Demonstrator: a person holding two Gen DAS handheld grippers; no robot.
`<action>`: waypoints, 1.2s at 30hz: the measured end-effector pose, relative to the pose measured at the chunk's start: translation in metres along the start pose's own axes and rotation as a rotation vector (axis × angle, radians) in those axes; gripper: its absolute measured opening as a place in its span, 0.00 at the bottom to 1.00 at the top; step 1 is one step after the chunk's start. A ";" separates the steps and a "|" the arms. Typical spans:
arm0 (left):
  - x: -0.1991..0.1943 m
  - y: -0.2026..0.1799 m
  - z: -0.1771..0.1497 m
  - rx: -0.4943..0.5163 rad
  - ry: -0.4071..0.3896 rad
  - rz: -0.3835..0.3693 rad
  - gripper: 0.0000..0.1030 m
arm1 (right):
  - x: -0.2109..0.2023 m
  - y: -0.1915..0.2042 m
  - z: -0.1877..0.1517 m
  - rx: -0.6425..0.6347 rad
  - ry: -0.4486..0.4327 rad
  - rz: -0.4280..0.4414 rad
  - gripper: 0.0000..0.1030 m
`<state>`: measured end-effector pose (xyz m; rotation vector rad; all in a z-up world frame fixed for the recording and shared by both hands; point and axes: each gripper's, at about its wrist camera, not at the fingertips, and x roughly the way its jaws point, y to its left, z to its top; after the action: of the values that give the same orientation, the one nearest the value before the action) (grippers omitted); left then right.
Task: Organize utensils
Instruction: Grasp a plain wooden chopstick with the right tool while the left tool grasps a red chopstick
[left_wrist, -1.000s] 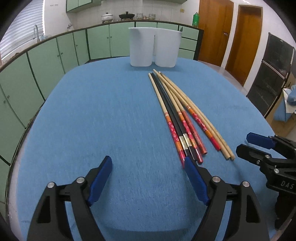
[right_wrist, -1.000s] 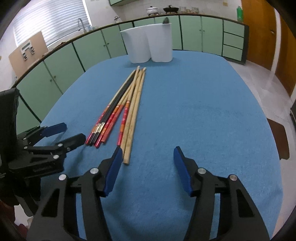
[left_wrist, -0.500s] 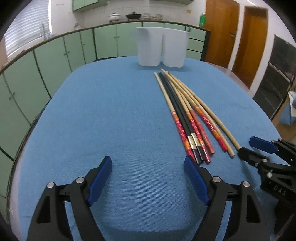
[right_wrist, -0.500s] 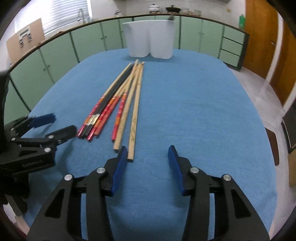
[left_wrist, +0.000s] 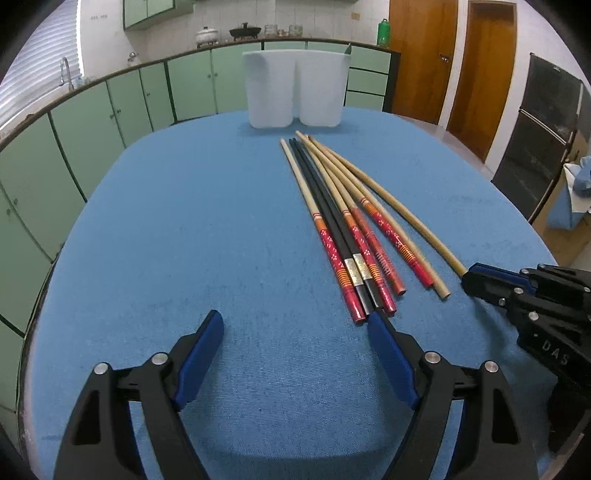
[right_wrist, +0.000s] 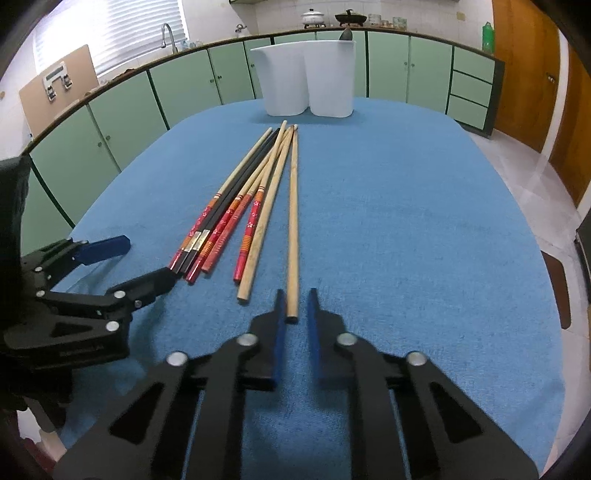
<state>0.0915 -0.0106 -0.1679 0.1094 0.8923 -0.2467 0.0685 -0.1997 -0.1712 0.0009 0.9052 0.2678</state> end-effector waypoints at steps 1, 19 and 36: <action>0.000 0.001 0.000 -0.002 0.000 0.000 0.77 | 0.000 0.000 0.000 0.002 -0.001 0.000 0.06; -0.002 0.013 0.000 -0.050 -0.011 0.044 0.57 | 0.000 -0.012 0.000 0.043 -0.010 -0.059 0.07; -0.001 -0.007 0.003 -0.002 -0.024 -0.006 0.06 | 0.000 -0.013 0.001 0.056 -0.018 -0.049 0.06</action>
<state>0.0915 -0.0181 -0.1656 0.1012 0.8689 -0.2524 0.0726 -0.2119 -0.1722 0.0330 0.8936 0.1967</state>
